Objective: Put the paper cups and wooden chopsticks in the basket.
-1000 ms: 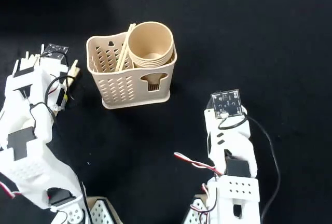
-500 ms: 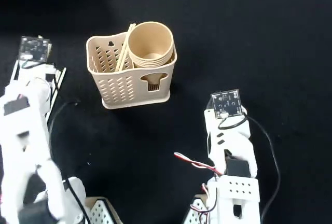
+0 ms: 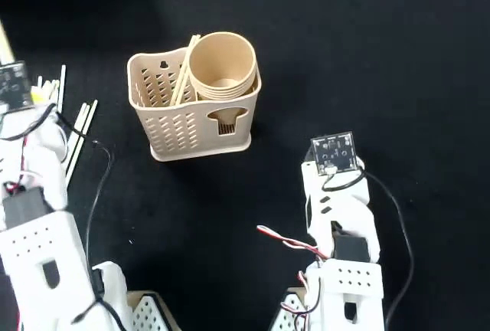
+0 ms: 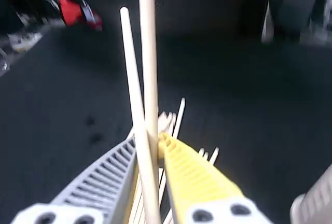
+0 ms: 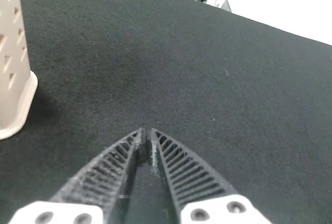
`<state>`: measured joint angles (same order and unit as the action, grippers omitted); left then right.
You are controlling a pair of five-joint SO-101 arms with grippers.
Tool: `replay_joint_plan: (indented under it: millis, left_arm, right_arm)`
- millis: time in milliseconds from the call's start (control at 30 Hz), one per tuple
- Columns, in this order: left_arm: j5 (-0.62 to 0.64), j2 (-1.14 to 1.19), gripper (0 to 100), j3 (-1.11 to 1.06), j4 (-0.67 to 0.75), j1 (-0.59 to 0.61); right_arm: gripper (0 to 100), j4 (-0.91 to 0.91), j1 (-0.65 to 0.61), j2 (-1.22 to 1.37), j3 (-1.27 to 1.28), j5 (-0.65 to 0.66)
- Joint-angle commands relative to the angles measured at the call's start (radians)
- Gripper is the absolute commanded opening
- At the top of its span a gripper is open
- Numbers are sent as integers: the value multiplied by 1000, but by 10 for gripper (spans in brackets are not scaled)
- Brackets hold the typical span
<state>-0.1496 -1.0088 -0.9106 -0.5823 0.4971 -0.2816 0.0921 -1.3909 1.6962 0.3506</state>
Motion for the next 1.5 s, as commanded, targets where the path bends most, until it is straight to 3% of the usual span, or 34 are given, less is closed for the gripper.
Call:
replay_joint_plan:
  millis: [0, 100, 300, 400, 700, 933, 1267, 1367, 1467]
  left_arm:
    - [87, -153, 29, 4, 18, -41]
    - [100, -244, 29, -7, 74, -107]
    - [100, -374, 29, -124, 374, -251]
    - [98, -405, 29, -159, 454, -309]
    - [101, -408, 28, -154, 473, -506]
    - [101, -404, 28, -156, 569, -596]
    - [215, -107, 28, -156, 689, -607]
    - [210, -40, 33, -163, 671, -607]
    - [212, -26, 79, -143, 543, -607]
  right_arm:
    - [13, -3, -14, -8, -1, 8]
    - [13, -3, -14, -8, -1, 8]
    - [14, -3, -14, -8, -1, 8]
    - [14, -3, -14, -8, -1, 8]
    - [14, -3, -14, -8, -1, 8]
    - [14, -2, -14, -8, -1, 8]
    - [14, -2, -14, -8, -1, 8]
    - [14, -2, -14, -8, -1, 8]
    - [14, -2, -12, -8, -1, 8]
